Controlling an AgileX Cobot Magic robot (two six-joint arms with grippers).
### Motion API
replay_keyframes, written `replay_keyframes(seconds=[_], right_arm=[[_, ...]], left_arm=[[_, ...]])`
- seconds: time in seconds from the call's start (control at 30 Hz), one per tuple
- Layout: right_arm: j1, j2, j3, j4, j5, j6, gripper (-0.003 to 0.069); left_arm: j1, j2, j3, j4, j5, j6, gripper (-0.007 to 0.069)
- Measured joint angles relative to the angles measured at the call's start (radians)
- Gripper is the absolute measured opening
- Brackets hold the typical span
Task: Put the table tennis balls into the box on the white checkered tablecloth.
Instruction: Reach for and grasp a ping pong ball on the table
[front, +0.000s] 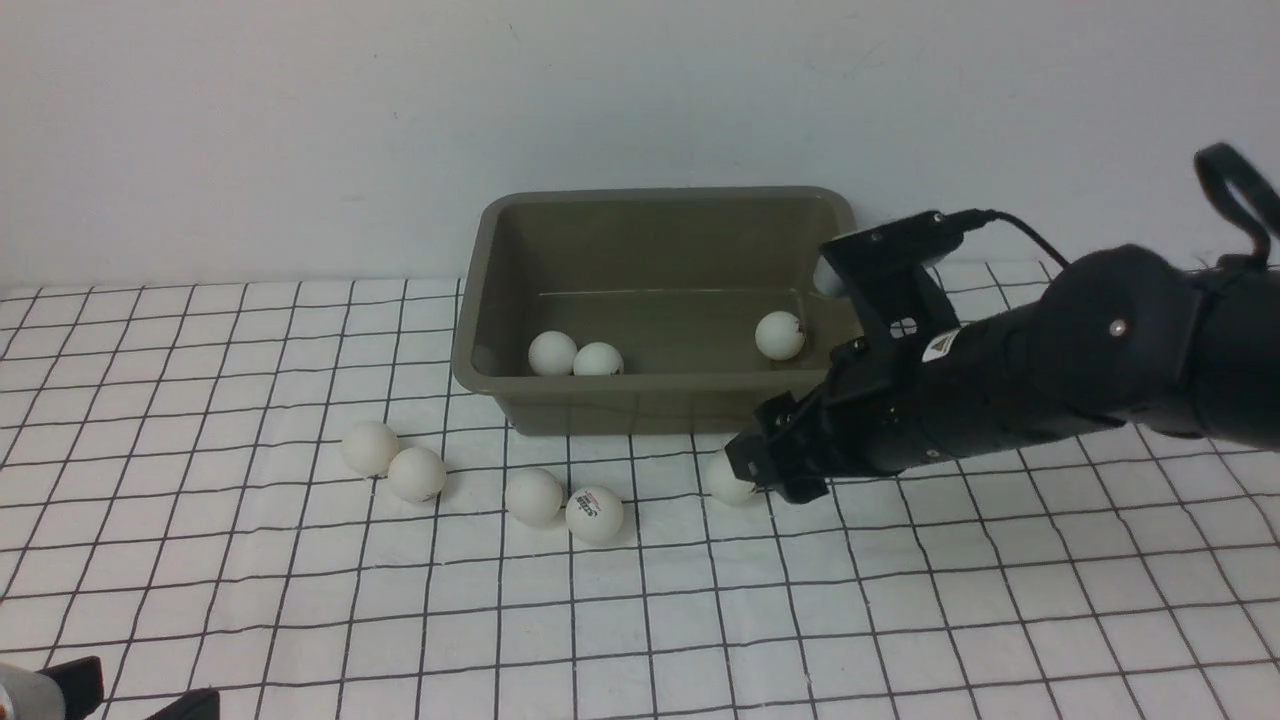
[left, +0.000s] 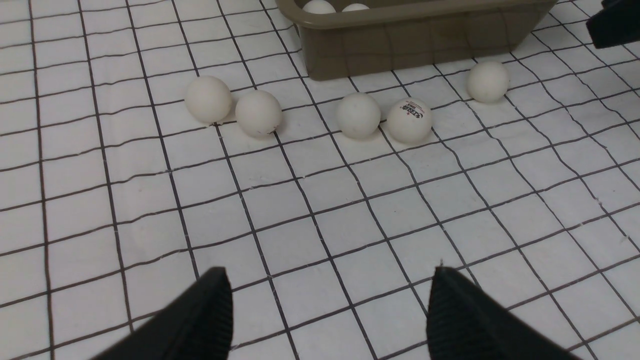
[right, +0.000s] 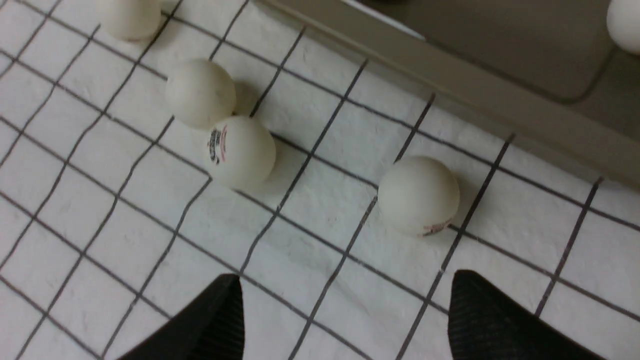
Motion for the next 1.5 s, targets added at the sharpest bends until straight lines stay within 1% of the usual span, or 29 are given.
replay_keyframes(seconds=[0.07,0.3,0.43,0.63,0.73,0.77,0.9,1.5], right_arm=[[-0.001,0.035,0.0,0.027,-0.047,0.0,0.0494],[-0.001,0.137,0.0,0.061,-0.095,-0.001,0.0494],[-0.001,0.166,0.0,0.09,-0.129,-0.027,0.0494],[-0.001,0.211,-0.012,0.243,-0.161,-0.159,0.0494],[-0.001,0.236,-0.033,0.274,-0.157,-0.189,0.0494],[-0.001,0.27,-0.072,0.31,-0.145,-0.222,0.0494],[-0.001,0.321,-0.139,0.352,-0.128,-0.251,0.0494],[-0.001,0.38,-0.164,0.363,-0.124,-0.262,0.0483]], left_arm=[[0.0,0.0,0.0,0.0,0.0,0.0,0.0471],[0.0,0.0,0.0,0.0,0.0,0.0,0.0471],[0.0,0.0,0.0,0.0,0.0,0.0,0.0471],[0.0,0.0,0.0,0.0,0.0,0.0,0.0471],[0.0,0.0,0.0,0.0,0.0,0.0,0.0471],[0.0,0.0,0.0,0.0,0.0,0.0,0.0471],[0.0,0.0,0.0,0.0,0.0,0.0,0.0471],[0.0,0.0,0.0,0.0,0.0,0.0,0.0471]])
